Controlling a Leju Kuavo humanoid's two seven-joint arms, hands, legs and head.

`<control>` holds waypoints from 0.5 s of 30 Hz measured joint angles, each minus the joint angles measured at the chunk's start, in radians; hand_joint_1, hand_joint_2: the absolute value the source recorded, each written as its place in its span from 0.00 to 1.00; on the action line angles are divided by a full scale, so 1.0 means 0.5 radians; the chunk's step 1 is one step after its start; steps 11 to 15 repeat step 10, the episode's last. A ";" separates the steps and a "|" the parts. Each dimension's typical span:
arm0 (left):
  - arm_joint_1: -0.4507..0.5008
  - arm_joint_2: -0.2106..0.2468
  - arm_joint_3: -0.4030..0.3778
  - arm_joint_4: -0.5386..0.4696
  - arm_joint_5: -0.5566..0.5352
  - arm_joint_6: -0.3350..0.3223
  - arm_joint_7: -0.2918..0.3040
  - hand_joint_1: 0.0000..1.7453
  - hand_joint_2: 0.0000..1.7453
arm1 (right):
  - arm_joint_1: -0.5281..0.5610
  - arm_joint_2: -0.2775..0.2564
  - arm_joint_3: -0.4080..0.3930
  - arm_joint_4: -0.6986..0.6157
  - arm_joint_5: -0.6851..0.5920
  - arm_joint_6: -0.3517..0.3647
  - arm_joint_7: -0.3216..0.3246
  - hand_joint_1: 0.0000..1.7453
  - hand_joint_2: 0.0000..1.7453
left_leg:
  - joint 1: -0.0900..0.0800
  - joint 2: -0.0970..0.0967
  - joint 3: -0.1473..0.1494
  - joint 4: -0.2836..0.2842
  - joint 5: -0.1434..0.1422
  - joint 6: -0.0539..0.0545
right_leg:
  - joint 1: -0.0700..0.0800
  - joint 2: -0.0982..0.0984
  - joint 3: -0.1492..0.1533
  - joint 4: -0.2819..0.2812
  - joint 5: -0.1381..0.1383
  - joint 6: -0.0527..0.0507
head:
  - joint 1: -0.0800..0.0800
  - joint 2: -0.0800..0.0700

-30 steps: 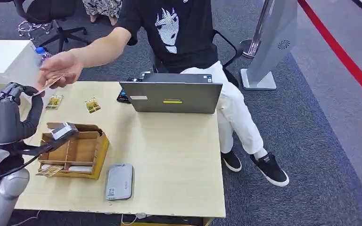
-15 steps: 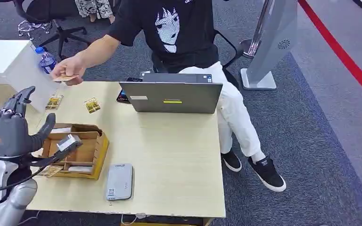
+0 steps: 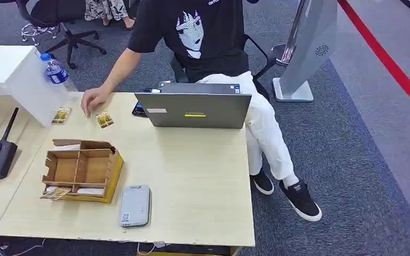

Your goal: Pass the card to the sensor for recognition and then transmit it.

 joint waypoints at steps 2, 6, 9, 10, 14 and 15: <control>-0.001 -0.032 0.201 0.058 0.013 -0.136 0.101 0.00 1.00 | 0.015 0.030 0.000 -0.106 -0.066 0.046 0.033 0.00 1.00 | 0.000 0.000 0.000 0.000 0.000 0.000 | 0.000 0.000 0.000 0.000 0.000 0.000 | 0.002 0.000; -0.061 -0.088 0.625 0.292 -0.059 -0.426 0.283 0.00 1.00 | 0.043 0.062 -0.001 -0.264 -0.171 0.102 0.091 0.00 1.00 | 0.000 0.000 0.000 0.000 0.000 0.000 | 0.000 0.000 0.001 0.000 0.000 0.000 | 0.001 0.000; -0.127 -0.096 0.921 0.534 -0.186 -0.514 0.350 0.00 1.00 | 0.066 0.076 -0.001 -0.337 -0.223 0.123 0.149 0.00 1.00 | -0.002 0.000 0.000 0.000 0.000 0.000 | -0.001 0.000 0.001 0.000 0.000 0.000 | 0.001 0.000; -0.152 -0.088 1.013 0.643 -0.230 -0.538 0.355 0.00 1.00 | 0.074 0.078 -0.001 -0.354 -0.235 0.130 0.171 0.00 1.00 | -0.002 0.000 0.001 0.000 0.000 0.000 | -0.002 0.000 0.001 0.000 0.000 0.000 | 0.000 0.000; -0.152 -0.088 1.013 0.643 -0.230 -0.538 0.355 0.00 1.00 | 0.074 0.078 -0.001 -0.354 -0.235 0.130 0.171 0.00 1.00 | -0.002 0.000 0.001 0.000 0.000 0.000 | -0.002 0.000 0.001 0.000 0.000 0.000 | 0.000 0.000; -0.152 -0.088 1.013 0.643 -0.230 -0.538 0.355 0.00 1.00 | 0.074 0.078 -0.001 -0.354 -0.235 0.130 0.171 0.00 1.00 | -0.002 0.000 0.001 0.000 0.000 0.000 | -0.002 0.000 0.001 0.000 0.000 0.000 | 0.000 0.000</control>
